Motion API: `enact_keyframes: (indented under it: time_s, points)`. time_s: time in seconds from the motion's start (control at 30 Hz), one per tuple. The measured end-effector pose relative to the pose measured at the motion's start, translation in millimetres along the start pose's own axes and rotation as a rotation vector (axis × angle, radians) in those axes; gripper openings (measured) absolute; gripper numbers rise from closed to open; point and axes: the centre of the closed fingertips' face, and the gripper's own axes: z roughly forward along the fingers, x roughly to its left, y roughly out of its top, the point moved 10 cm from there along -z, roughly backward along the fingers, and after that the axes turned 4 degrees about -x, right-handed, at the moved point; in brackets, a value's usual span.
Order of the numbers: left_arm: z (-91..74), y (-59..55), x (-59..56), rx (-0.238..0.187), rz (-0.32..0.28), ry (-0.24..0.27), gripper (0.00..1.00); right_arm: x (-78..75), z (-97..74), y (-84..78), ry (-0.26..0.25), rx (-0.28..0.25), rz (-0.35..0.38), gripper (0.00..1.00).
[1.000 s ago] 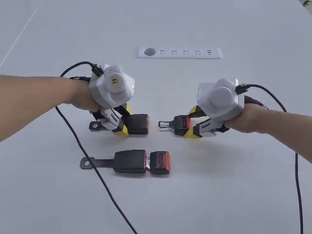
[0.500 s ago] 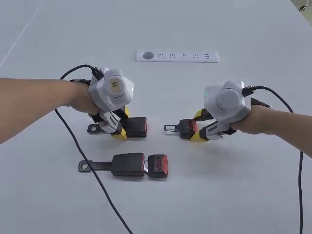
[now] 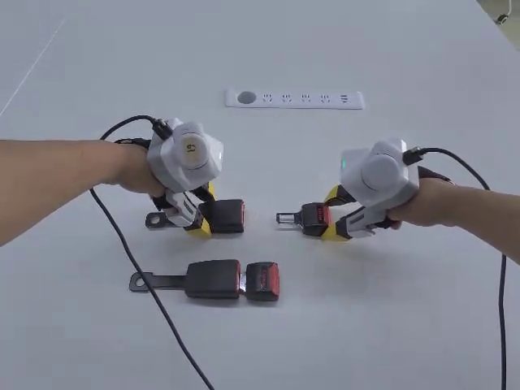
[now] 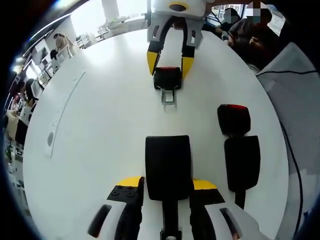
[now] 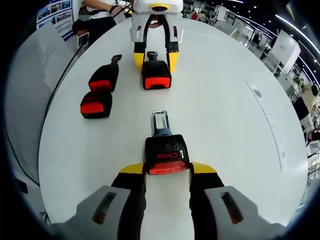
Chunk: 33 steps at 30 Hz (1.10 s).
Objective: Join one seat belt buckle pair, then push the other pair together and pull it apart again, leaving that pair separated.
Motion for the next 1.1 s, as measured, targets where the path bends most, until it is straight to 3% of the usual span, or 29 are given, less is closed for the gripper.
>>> enact_keyframes:
  time_s: [0.3,0.43,0.53,0.73,1.1]
  points:
    - [0.5,2.1,0.2,0.007,0.016,0.015,0.39,-2.3,-0.7,1.0,-0.016,-0.001,-0.006,0.36]
    - [0.0,2.4,-2.8,0.015,0.024,0.021,0.45,-4.5,-3.7,-0.1,-0.029,-0.01,0.0,0.39]
    - [-2.5,2.9,-6.5,0.029,0.055,0.027,0.48,-2.2,-7.7,-0.6,-0.022,-0.021,0.004,0.4]
    - [-16.0,0.8,-6.6,0.004,0.044,0.065,0.49,0.7,-16.2,-3.0,-0.037,-0.03,-0.001,0.46]
    - [-37.9,-26.2,-24.5,-0.086,-0.094,0.111,0.56,11.1,-34.5,-5.6,-0.073,-0.073,0.0,0.5]
